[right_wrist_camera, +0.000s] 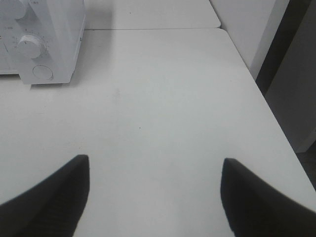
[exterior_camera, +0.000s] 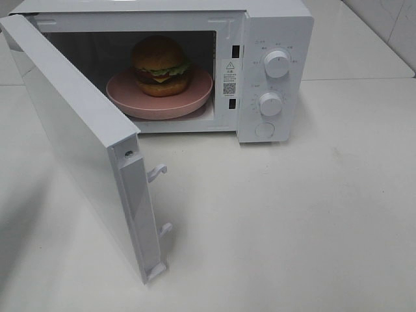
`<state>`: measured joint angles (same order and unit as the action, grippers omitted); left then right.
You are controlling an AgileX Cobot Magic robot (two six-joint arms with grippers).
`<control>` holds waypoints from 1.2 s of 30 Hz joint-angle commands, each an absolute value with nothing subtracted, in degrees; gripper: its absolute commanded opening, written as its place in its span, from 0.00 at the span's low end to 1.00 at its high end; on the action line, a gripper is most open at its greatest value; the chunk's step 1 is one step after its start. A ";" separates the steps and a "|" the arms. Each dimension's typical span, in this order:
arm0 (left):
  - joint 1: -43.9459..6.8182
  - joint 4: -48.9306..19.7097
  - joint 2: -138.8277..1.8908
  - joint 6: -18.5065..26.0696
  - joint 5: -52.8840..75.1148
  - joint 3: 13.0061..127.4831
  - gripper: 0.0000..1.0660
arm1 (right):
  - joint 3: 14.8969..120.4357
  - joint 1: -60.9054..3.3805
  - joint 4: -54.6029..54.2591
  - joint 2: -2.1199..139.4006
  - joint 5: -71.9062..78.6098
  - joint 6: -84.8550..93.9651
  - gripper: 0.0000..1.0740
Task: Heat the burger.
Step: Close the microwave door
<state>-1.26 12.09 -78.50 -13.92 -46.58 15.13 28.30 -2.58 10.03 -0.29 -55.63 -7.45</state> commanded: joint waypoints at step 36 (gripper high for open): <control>-26.76 2.69 -98.84 -11.00 -53.34 30.31 0.00 | 28.30 -2.46 9.91 -1.78 -55.18 -6.88 0.67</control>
<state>-26.18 3.44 -98.84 -11.17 -52.71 29.68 28.30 -2.58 10.03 -0.29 -55.63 -7.45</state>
